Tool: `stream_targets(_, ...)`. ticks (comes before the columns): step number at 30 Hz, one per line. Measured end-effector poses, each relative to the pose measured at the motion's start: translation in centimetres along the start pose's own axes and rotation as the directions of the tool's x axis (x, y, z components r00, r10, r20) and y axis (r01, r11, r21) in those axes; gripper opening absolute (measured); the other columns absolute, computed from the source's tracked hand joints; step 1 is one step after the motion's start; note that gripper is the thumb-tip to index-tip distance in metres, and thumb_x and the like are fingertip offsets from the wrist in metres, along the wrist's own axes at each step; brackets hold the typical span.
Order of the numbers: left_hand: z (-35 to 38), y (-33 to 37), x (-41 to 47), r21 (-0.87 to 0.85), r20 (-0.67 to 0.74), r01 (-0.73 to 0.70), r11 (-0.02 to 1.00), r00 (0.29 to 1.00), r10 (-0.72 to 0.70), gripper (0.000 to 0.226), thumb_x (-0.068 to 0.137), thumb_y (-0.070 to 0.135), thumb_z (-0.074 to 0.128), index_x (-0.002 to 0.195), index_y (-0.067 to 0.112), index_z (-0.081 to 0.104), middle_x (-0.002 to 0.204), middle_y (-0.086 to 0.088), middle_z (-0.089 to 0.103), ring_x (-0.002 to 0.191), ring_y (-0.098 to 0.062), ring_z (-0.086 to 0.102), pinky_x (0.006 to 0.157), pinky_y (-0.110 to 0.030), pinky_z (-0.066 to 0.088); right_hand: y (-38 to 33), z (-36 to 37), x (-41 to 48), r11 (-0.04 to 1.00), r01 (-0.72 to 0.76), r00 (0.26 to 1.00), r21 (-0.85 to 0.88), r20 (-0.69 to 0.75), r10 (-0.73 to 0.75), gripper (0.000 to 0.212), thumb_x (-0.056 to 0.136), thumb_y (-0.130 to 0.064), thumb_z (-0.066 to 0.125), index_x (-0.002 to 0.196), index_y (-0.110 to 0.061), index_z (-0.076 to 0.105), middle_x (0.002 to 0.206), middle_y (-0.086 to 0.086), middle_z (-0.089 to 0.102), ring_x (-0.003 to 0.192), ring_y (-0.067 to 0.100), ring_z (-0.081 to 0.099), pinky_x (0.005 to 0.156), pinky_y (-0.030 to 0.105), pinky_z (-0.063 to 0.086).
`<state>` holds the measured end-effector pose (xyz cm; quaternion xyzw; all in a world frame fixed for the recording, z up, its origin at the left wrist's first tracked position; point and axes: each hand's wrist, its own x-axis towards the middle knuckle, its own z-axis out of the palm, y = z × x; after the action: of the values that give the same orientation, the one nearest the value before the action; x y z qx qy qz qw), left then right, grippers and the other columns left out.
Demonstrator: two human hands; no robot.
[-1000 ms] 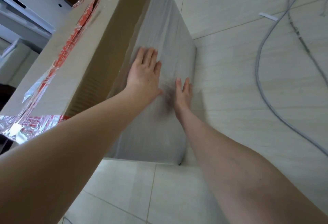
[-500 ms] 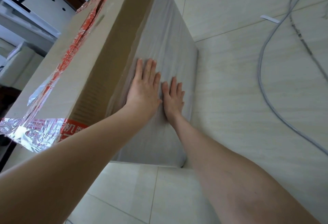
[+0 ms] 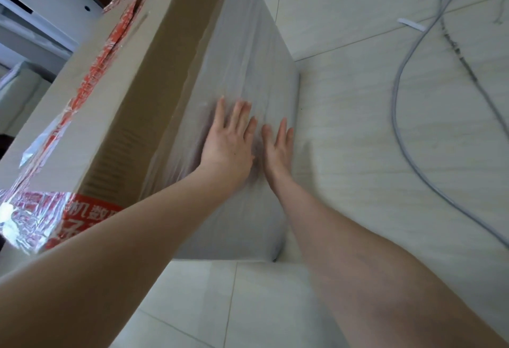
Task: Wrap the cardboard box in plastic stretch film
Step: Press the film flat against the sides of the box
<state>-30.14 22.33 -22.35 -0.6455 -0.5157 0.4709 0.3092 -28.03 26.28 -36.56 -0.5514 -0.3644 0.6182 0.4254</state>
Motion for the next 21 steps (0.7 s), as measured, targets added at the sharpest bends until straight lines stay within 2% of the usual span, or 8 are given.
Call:
stream_targets(4, 0.8, 0.2, 0.4, 0.081, 0.034, -0.024, 0.996, 0.999, 0.022, 0.070, 0.098, 0.054, 0.016, 0.152, 0.013, -0.005, 0.156, -0.022, -0.015, 0.143, -0.040, -0.016, 0.107, -0.064, -0.014, 0.7, 1.0, 0.3, 0.999, -0.013, 0.994, -0.044, 0.106, 0.017, 0.064, 0.098, -0.056, 0.026, 0.152, -0.031, 0.004, 0.161, -0.001, -0.003, 0.148, 0.023, -0.006, 0.117, 0.044, -0.004)
stream_targets(8, 1.1, 0.4, 0.6, 0.117, 0.041, -0.021, 0.993, 0.999, 0.016, 0.073, 0.097, 0.057, 0.016, 0.152, 0.014, -0.005, 0.155, -0.023, -0.015, 0.143, -0.042, -0.017, 0.106, -0.065, -0.014, 1.0, 1.8, 0.5, 0.998, -0.043, 0.994, -0.047, 0.097, 0.047, 0.061, 0.099, -0.056, 0.023, 0.152, -0.034, 0.003, 0.160, -0.003, -0.006, 0.147, 0.023, -0.008, 0.116, 0.049, -0.005)
stream_targets(12, 1.0, 0.8, 0.7, 0.075, 0.027, -0.008, 0.997, 1.000, 0.006, 0.073, 0.097, 0.057, 0.017, 0.152, 0.013, -0.004, 0.155, -0.025, -0.014, 0.143, -0.042, -0.016, 0.107, -0.065, -0.013, 2.0, 1.3, 1.2, 0.998, 0.031, 0.995, -0.047, 0.096, -0.026, 0.063, 0.099, -0.054, 0.026, 0.153, -0.028, 0.008, 0.161, -0.003, 0.000, 0.147, 0.018, -0.006, 0.118, 0.041, -0.003)
stream_targets(16, 0.9, 0.8, 0.9, -0.020, -0.026, -0.026, 0.999, 0.999, 0.025, 0.069, 0.098, 0.054, 0.016, 0.152, 0.016, -0.004, 0.154, -0.027, -0.014, 0.143, -0.041, -0.014, 0.110, -0.061, -0.012, 3.0, 0.2, 2.6, 0.994, -0.070, 0.997, -0.080, -0.028, 0.068, 0.065, 0.099, -0.053, 0.028, 0.153, -0.024, 0.007, 0.161, 0.005, 0.001, 0.148, 0.022, 0.001, 0.117, 0.036, 0.002)
stream_targets(21, 1.7, 1.0, 1.0, 0.078, 0.003, -0.074, 0.994, 0.997, 0.074, 0.073, 0.095, 0.061, 0.019, 0.152, 0.019, 0.000, 0.155, -0.024, -0.013, 0.143, -0.043, -0.014, 0.107, -0.065, -0.014, 3.9, 1.6, 3.1, 0.991, -0.091, 0.994, -0.093, 0.054, 0.096, 0.063, 0.099, -0.054, 0.019, 0.153, -0.024, 0.005, 0.161, 0.001, 0.002, 0.148, 0.023, -0.001, 0.117, 0.039, -0.001)
